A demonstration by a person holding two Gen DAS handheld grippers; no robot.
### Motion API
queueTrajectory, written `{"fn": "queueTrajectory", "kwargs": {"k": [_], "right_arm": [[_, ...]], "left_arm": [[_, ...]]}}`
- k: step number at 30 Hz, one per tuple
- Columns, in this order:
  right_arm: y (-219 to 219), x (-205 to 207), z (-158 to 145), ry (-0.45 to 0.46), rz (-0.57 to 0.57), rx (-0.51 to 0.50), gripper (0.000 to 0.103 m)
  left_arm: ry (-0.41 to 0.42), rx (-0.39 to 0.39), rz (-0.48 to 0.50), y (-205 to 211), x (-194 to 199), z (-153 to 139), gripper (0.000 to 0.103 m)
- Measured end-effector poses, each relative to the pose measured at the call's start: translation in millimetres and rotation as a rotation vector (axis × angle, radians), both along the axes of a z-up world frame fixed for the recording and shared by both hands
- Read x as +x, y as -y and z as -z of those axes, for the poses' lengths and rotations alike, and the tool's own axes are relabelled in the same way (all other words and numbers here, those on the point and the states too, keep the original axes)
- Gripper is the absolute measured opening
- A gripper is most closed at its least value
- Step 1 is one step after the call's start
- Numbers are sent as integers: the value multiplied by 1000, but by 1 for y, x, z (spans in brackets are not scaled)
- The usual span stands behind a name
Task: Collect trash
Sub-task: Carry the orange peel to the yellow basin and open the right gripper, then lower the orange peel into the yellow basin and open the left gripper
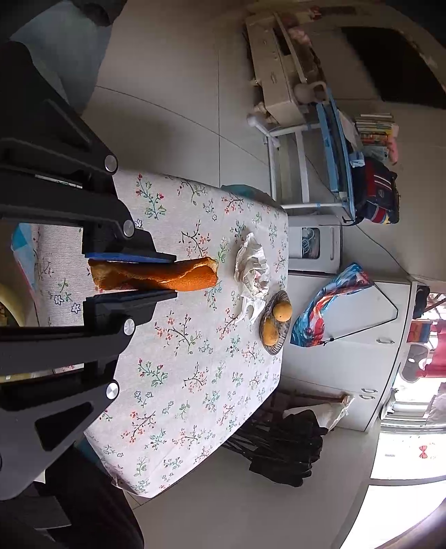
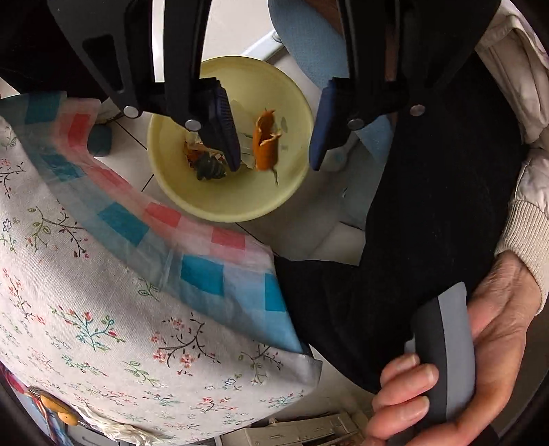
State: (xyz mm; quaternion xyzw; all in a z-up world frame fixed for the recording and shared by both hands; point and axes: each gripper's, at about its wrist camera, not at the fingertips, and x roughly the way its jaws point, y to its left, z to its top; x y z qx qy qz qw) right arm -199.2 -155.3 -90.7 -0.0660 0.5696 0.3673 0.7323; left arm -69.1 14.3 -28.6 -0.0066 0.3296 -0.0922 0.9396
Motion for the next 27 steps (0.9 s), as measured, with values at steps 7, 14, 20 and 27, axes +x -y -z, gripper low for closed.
{"fn": "queueTrajectory", "kwargs": {"k": [7, 14, 20, 27], "right_arm": [[40, 11, -28, 103, 214, 127, 53], [87, 24, -44, 137, 460, 341, 57], [113, 27, -43, 105, 590, 460, 58], [130, 23, -48, 103, 666, 514, 59]], "left_arm": [[-11, -1, 20, 2, -18, 1, 14], [-40, 38, 72, 20, -40, 8, 14], [-71, 76, 133, 40, -60, 16, 14], [-155, 124, 250, 68, -83, 33, 14]]}}
